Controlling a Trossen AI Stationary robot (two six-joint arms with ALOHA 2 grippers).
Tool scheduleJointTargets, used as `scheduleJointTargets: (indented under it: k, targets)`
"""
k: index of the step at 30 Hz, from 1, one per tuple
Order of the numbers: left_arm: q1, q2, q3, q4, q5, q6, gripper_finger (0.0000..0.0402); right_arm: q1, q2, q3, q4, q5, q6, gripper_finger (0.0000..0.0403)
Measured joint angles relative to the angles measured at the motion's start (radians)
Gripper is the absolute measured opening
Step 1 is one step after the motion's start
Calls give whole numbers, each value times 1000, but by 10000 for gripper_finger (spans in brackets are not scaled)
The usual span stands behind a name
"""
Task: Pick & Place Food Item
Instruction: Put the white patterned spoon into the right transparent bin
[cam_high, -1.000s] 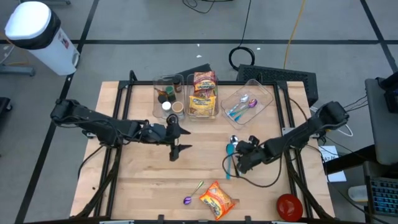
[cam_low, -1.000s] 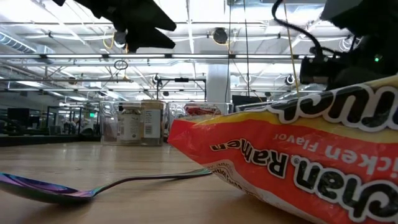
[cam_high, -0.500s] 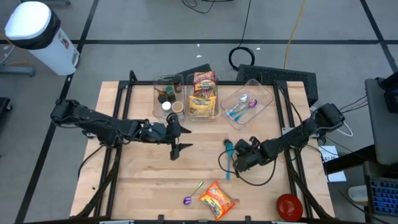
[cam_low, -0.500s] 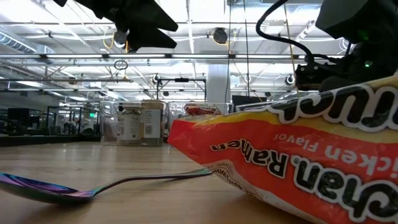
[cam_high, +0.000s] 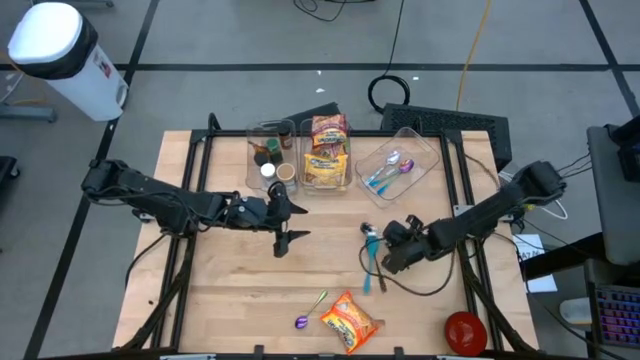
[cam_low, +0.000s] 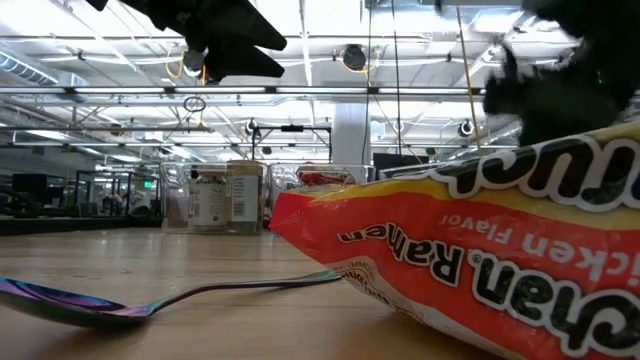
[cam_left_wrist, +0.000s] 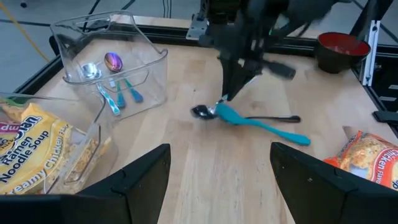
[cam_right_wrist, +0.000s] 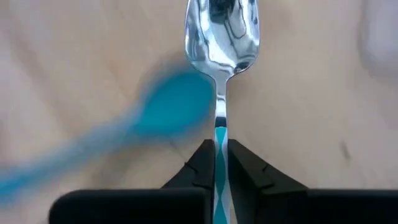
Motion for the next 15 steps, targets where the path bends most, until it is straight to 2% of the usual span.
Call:
scheduleJointTargets:
  k: [5, 9, 12, 15]
  targets:
    - [0, 0, 0, 0, 0, 0, 282, 10, -174, 5, 51, 154, -124, 11]
    - [0, 0, 0, 0, 0, 0, 282, 27, -293, 2, 129, 347, -290, 11]
    - [0, 0, 0, 0, 0, 0, 282, 33, -356, -39, 243, 515, -412, 11]
    - [0, 0, 0, 0, 0, -2, 282, 17, -399, -111, 433, 655, -530, 12]
